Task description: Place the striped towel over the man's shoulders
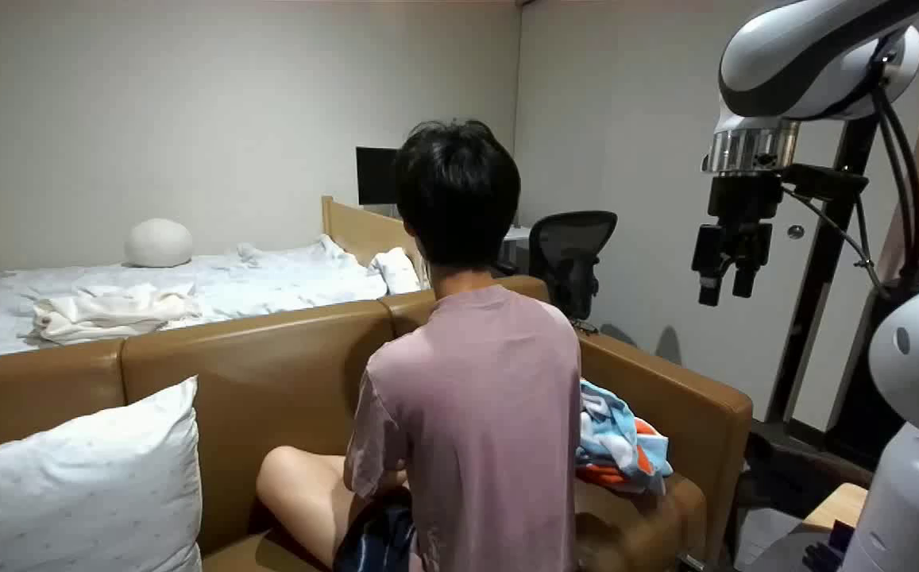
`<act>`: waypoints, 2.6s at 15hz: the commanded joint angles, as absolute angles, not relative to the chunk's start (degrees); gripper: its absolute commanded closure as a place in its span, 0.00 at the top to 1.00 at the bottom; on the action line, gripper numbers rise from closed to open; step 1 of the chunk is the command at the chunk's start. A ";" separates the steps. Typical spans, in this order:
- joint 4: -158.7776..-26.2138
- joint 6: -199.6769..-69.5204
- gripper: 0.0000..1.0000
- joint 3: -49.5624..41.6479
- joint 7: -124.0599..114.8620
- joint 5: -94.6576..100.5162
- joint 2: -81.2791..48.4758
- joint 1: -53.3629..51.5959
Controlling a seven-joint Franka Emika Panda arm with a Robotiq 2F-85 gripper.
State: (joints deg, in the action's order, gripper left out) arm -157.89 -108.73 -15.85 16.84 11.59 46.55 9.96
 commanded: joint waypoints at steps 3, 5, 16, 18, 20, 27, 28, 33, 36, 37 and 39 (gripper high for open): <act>-157.82 -108.66 1.00 -15.60 16.97 11.39 46.49 10.18; -157.82 -108.66 1.00 -15.60 16.97 11.39 46.49 10.18; -155.69 -132.33 1.00 -17.35 13.38 13.21 32.39 13.34; -152.75 -135.20 1.00 -18.57 14.30 11.78 26.02 13.59; -147.97 -135.48 1.00 -21.00 14.71 11.24 19.45 12.28; -127.14 -126.42 1.00 -20.61 19.56 -0.72 0.96 13.06; -125.54 -123.36 1.00 -20.11 20.58 -1.40 0.39 13.39; -124.56 -121.80 1.00 -18.72 17.81 0.67 0.13 14.09; -125.67 -127.34 1.00 -18.38 16.68 0.08 -0.34 13.95; -125.55 -129.34 1.00 -18.20 16.38 0.35 -0.99 13.90; -124.68 -134.20 1.00 -17.76 15.82 0.26 -3.78 13.85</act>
